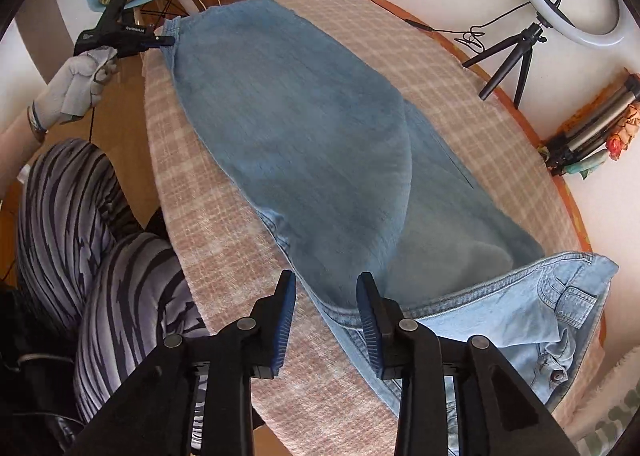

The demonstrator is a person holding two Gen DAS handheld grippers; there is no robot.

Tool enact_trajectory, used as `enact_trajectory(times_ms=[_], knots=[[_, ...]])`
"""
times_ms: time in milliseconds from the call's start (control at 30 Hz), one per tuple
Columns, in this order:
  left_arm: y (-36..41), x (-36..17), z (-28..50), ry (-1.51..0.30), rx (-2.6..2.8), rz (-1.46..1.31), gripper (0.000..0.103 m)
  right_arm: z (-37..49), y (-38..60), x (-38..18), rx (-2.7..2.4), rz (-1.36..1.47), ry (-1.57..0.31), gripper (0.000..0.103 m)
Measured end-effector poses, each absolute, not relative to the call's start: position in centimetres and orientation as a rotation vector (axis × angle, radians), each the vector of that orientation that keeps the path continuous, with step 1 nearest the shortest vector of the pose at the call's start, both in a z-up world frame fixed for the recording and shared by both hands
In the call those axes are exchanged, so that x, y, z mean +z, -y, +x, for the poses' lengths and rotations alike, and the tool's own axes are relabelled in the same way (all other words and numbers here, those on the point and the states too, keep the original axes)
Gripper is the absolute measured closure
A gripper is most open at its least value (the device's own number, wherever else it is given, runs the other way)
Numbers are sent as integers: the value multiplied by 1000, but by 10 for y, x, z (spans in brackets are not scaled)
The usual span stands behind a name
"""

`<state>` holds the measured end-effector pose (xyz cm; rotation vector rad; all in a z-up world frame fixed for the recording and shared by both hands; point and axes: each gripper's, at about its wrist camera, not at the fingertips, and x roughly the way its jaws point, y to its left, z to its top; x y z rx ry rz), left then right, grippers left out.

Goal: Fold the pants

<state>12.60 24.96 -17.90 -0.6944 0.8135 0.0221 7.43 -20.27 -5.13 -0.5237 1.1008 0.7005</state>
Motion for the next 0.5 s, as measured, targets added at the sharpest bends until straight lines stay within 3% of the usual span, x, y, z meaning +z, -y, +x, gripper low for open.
enact_trajectory(times_ms=[67,200,267,333,500], knots=[[-250,-178,126,-806,16,-688,99,87,182,-37,724,-510,-1054,67],[-258,-181,121,-791,5,-721,88,120,124,-23,780,-509,-979,63],[-261,-182,119,-788,7,-737,62,141,94,-21,825,-500,-956,59],[-262,-183,117,-789,18,-742,49,166,62,-23,870,-476,-933,55],[-267,-187,116,-784,40,-773,49,215,-21,-34,959,-407,-927,54]])
